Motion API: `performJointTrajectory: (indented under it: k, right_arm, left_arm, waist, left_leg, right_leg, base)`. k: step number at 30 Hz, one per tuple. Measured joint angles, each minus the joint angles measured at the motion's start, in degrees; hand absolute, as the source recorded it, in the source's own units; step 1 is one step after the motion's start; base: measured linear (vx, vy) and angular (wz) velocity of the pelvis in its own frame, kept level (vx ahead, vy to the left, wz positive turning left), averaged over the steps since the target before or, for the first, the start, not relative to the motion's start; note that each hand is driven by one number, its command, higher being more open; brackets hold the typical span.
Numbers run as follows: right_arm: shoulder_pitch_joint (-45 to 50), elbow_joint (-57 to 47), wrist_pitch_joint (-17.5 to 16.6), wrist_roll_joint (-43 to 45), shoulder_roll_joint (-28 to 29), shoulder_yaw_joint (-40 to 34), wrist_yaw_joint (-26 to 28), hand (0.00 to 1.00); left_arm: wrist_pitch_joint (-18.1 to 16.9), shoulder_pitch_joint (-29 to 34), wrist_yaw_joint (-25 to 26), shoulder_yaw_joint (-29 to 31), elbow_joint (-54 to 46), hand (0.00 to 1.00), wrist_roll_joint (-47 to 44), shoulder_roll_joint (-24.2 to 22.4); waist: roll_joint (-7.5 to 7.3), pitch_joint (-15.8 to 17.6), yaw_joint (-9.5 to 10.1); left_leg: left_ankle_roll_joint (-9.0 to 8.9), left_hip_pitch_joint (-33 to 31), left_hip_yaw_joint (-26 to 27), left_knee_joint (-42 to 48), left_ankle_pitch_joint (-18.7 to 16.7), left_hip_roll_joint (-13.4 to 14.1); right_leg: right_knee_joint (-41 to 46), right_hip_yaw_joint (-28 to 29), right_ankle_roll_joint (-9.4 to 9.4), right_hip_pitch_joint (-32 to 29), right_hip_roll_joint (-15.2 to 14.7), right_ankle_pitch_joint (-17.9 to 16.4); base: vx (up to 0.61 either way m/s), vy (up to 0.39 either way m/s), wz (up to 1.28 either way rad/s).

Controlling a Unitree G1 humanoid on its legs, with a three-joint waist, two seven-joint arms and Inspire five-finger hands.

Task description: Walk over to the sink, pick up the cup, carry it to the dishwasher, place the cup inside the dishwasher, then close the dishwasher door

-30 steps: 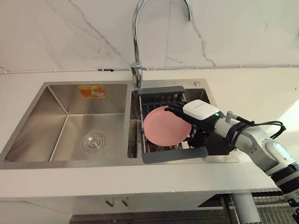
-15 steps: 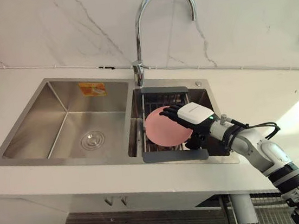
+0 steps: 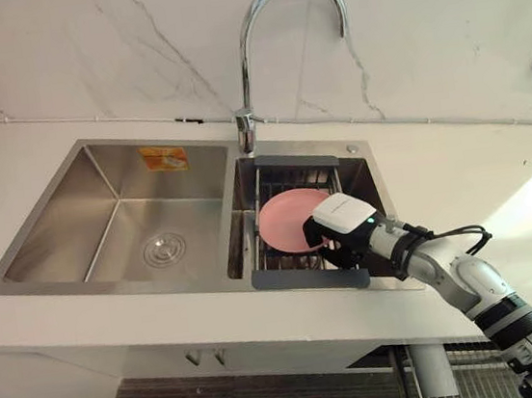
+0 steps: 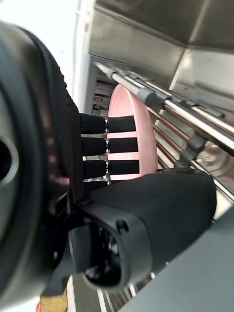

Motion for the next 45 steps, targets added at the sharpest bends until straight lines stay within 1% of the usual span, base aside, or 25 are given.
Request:
performJointTrajectory:
  k: [5, 7, 12, 17, 24, 27, 30, 33, 36, 38, 39, 40, 41, 42, 43, 44, 45]
  right_arm:
    - [0.7, -1.4, 0.7, -2.0, 0.6, -0.2, -3.9, 0.00]
    - [1.0, -2.3, 1.3, -2.1, 0.6, -1.7, -6.1, 0.00]
    - [1.7, -4.3, 3.1, -1.9, 0.6, -5.4, -8.3, 0.00]
    - [2.0, -6.0, 3.6, -1.5, 0.6, -6.2, -8.5, 0.00]
    - [3.2, -7.4, 4.2, 2.8, 0.6, -6.5, -8.3, 0.00]
    - [3.7, -8.6, 4.3, 3.4, 0.6, -7.2, -8.3, 0.00]
    - [5.1, -10.7, 4.6, 5.3, 0.7, -9.4, -8.2, 0.00]
    - [7.7, -15.2, 4.6, 6.1, 1.1, -13.5, -8.0, 0.00]
    - [11.2, -19.2, 4.0, 6.8, 1.9, -18.6, -7.9, 0.00]
    - [11.6, -19.6, 3.8, 6.8, 1.9, -19.6, -7.9, 0.00]
    - [11.6, -19.6, 3.6, 6.8, 1.9, -19.6, -7.9, 0.00]
    - [11.6, -19.6, 3.2, 6.8, 1.9, -19.6, -7.9, 0.00]
    - [11.5, -19.7, 2.8, 7.2, 1.8, -19.6, -7.9, 0.00]
    - [11.5, -19.7, 2.6, 7.2, 1.8, -19.8, -7.9, 0.00]
    - [11.5, -19.7, 2.7, 7.2, 1.8, -20.2, -7.9, 0.00]
    - [11.5, -19.8, 2.7, 7.2, 1.7, -21.8, -8.3, 0.00]
    - [11.5, -19.7, 2.8, 7.2, 1.7, -23.8, -9.2, 0.00]
  left_arm:
    - [-0.1, 0.1, 0.3, 0.0, -0.1, 1.00, 0.0, 0.0]
    - [-0.4, 0.3, 0.6, 0.0, -0.1, 1.00, 0.0, -0.1]
    - [-0.6, 0.4, 1.2, 0.0, -0.1, 1.00, 0.0, -0.4]
    - [-0.8, 0.5, 1.4, 0.0, -0.1, 1.00, 0.0, -0.6]
    - [-0.9, 0.6, 1.4, 0.0, -0.1, 1.00, 0.0, -0.9]
    - [-1.0, 0.8, 1.5, 0.0, -0.1, 1.00, 0.0, -0.9]
    - [-1.3, 1.0, 2.1, 0.0, 0.0, 1.00, -0.1, -1.1]
    - [-1.8, 1.0, 2.8, 0.1, 0.4, 1.00, 0.0, -1.1]
    - [-2.7, 1.0, 3.1, 0.1, 1.4, 1.00, 1.8, -1.4]
    - [-3.2, 1.3, 3.5, 0.4, 1.6, 1.00, 2.4, -1.7]
    - [-3.4, 1.5, 3.6, 1.1, 1.6, 1.00, 2.4, -2.0]
    - [-3.5, 1.5, 3.6, 1.4, 1.6, 1.00, 2.4, -2.2]
    - [-3.6, 1.6, 3.6, 1.3, 1.6, 1.00, 2.1, -2.3]
    - [-3.5, 1.6, 3.5, 1.2, 1.6, 1.00, 2.1, -2.3]
    - [-3.5, 1.3, 3.5, 0.9, 1.6, 1.00, 2.2, -2.3]
    - [-3.1, 0.4, 3.4, -0.3, 1.4, 1.00, 2.3, -2.3]
    - [-2.6, -0.9, 3.4, -1.5, 1.2, 1.00, 2.2, -2.2]
  waist:
    - [-0.06, 0.0, -0.07]
    - [0.03, 0.0, -0.23]
    - [0.31, 0.2, -0.46]
    - [0.68, 0.4, -0.63]
    - [1.52, 0.6, -0.89]
    - [1.73, 0.6, -1.08]
    - [1.89, 0.7, -1.16]
    - [2.16, 0.8, -1.28]
    - [2.96, 0.2, -1.52]
    - [3.29, 0.0, -1.54]
    - [3.35, 0.1, -1.31]
    - [3.40, 0.1, -1.23]
    - [3.74, 0.3, -1.43]
    - [4.10, 0.6, -1.86]
    - [4.29, 0.7, -2.05]
    - [4.83, 1.0, -2.09]
    - [4.99, 1.6, -2.39]
  left_leg:
    - [0.00, 0.1, 0.3, 0.0, 0.0, 0.0]
    - [0.02, 0.1, 0.5, 0.0, 0.0, 0.0]
    - [0.02, 0.2, 0.7, 0.0, 0.0, 0.0]
    - [0.08, 0.3, 0.8, 0.0, 0.0, 0.0]
    - [0.07, 0.5, 1.0, 0.0, 0.0, 0.0]
    - [0.07, 0.6, 1.1, 0.0, 0.0, 0.1]
    - [0.06, 0.8, 1.3, 0.0, 0.0, 0.1]
    - [0.13, 0.8, 1.3, 0.0, 0.0, 0.1]
    - [0.18, 0.7, 1.0, 0.0, 0.0, 0.1]
    - [0.49, 1.3, 1.6, 0.6, -0.4, 0.1]
    - [0.56, 1.0, 3.2, 3.4, -2.2, 0.3]
    - [0.51, 0.5, 4.1, 5.6, -3.5, 0.5]
    - [0.55, 0.1, 5.0, 9.1, -5.6, 1.0]
    - [0.52, 0.1, 5.0, 11.1, -6.9, 1.1]
    - [0.56, 0.0, 4.7, 11.8, -7.3, 1.1]
    - [0.55, -0.9, 3.4, 13.1, -8.4, 1.1]
    - [1.18, -2.3, 4.2, 14.5, -9.3, 1.0]
  right_leg:
    - [0.0, 0.3, 0.00, 0.0, 0.0, 0.0]
    - [0.0, 0.5, 0.00, -0.1, 0.0, 0.0]
    - [0.1, 0.6, -0.01, -0.1, 0.1, 0.0]
    - [0.2, 0.8, -0.01, 0.0, 0.1, 0.0]
    - [0.2, 0.9, -0.02, 0.1, 0.1, 0.0]
    - [0.2, 1.1, -0.02, 0.1, 0.1, 0.0]
    - [0.2, 1.5, -0.03, 0.3, 0.1, 0.0]
    - [0.1, 1.6, -0.07, 0.3, 0.2, 0.0]
    - [0.2, 1.5, -0.09, 0.4, 0.3, 0.1]
    - [0.2, 3.3, -0.19, 0.3, 0.5, 0.1]
    - [0.2, 5.6, -0.47, 0.2, 0.7, 0.3]
    - [0.3, 6.7, -0.72, 0.2, 0.9, 0.5]
    - [0.3, 9.0, -1.09, 0.3, 1.2, 1.0]
    - [0.6, 11.2, -1.23, 0.0, 1.5, 1.4]
    - [1.1, 12.3, -1.28, -0.6, 1.6, 1.6]
    - [3.4, 15.1, -1.26, -3.3, 1.8, 1.6]
    - [6.1, 17.8, -1.11, -6.3, 1.7, 1.5]
  base:
    - [0.00, 0.000, -0.02]
    - [0.00, 0.000, -0.04]
    - [0.00, 0.000, -0.01]
    - [0.00, 0.000, 0.00]
    - [0.00, 0.000, 0.00]
    - [0.00, 0.000, 0.00]
    - [0.00, 0.015, -0.03]
    - [0.00, 0.010, 0.00]
    - [0.00, 0.004, 0.04]
    - [0.00, 0.028, -0.35]
    - [-0.02, 0.043, -0.65]
    - [-0.02, 0.045, -0.90]
    - [-0.03, 0.040, -0.99]
    - [-0.03, 0.039, -1.01]
    - [-0.11, 0.058, -1.11]
    - [-0.15, 0.079, -1.18]
    - [-0.14, 0.069, -1.14]
